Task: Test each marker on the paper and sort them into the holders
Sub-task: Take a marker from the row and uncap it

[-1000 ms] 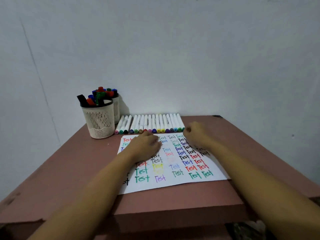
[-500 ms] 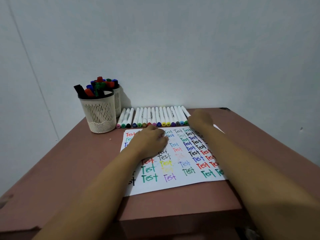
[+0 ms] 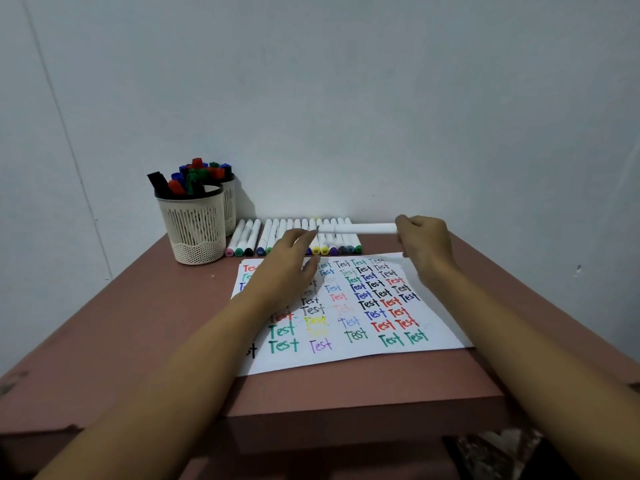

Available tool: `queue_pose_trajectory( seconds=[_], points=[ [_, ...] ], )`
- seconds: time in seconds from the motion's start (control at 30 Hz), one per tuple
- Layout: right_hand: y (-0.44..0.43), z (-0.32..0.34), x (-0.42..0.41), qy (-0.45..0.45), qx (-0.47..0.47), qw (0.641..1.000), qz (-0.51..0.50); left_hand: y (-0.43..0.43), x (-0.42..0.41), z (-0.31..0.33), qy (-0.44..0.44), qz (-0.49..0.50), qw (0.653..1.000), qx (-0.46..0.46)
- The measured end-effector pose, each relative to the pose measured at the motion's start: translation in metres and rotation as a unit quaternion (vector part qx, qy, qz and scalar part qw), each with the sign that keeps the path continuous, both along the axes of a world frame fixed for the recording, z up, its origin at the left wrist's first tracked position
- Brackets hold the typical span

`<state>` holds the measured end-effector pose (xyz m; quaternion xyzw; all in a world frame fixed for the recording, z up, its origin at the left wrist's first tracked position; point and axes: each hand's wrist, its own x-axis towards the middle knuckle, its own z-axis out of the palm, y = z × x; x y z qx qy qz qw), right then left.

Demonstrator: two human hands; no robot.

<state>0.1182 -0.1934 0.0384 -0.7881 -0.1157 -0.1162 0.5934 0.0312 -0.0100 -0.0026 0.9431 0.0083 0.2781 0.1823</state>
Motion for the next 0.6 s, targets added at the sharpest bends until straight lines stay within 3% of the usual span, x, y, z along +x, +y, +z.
queue_pose_trajectory(
  seconds=[0.2,0.3,0.37,0.6],
  points=[
    [-0.014,-0.019,-0.027,0.067,0.128,0.986,0.078,-0.01,-0.008,0.0,0.026,-0.04,0.998,0.035],
    [-0.015,-0.018,-0.031,0.156,0.292,0.935,0.129,-0.016,-0.009,0.002,0.047,-0.039,0.997,0.051],
    [-0.015,-0.016,-0.033,0.193,0.349,0.901,0.17,-0.02,-0.011,0.004,0.039,-0.049,0.997,0.04],
    [-0.004,-0.024,-0.037,0.206,0.224,0.903,0.302,-0.029,-0.017,0.007,-0.015,-0.101,0.993,0.049]
  ],
)
